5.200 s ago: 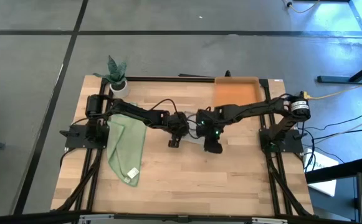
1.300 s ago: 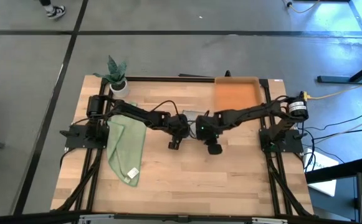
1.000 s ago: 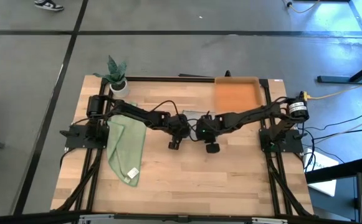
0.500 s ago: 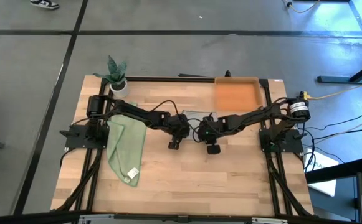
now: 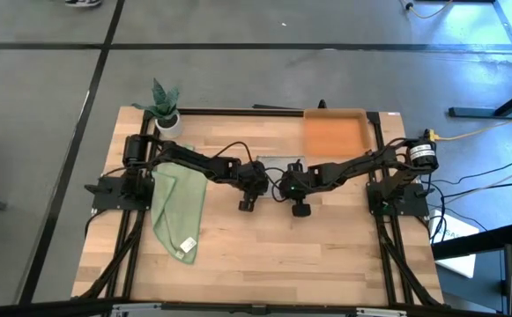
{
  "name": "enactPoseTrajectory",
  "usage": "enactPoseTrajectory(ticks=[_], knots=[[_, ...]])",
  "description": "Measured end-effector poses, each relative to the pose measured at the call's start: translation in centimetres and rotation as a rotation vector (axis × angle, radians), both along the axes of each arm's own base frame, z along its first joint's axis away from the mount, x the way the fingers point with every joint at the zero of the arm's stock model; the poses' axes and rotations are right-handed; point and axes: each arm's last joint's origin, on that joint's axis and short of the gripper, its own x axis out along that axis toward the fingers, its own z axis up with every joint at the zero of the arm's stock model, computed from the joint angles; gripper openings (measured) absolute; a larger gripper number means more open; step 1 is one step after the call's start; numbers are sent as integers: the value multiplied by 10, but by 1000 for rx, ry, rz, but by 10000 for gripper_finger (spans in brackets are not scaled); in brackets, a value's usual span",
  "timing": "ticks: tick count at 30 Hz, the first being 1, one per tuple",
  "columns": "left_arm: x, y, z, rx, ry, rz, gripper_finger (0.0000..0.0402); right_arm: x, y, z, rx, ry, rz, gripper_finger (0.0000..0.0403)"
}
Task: Roll microfiber towels into tight, uniform cylinder then place into a basket
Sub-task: Roll the gray microfiber towel
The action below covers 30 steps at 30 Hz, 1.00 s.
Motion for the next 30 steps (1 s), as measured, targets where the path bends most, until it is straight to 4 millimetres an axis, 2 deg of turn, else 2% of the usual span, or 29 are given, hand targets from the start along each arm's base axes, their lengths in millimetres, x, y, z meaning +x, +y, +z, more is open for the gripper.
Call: enactPoseTrajectory(ticks=[6, 10, 14, 19, 30], knots=[[0, 0, 1, -12, -3, 17, 66, 1, -1, 3, 94, 5, 6, 6], [-1, 0, 9, -21, -23, 32, 66, 7, -7, 10, 193, 14, -25, 6], [-5, 0, 18, -18, -25, 35, 66, 12, -15, 17, 331, -8, -20, 6], [-10, 0, 30, -16, -21, 38, 66, 9, -26, 18, 544, 10, -73, 6], [-20, -1, 56, 16, -34, 44, 66, 2, -55, 22, 852, 19, -215, 6]])
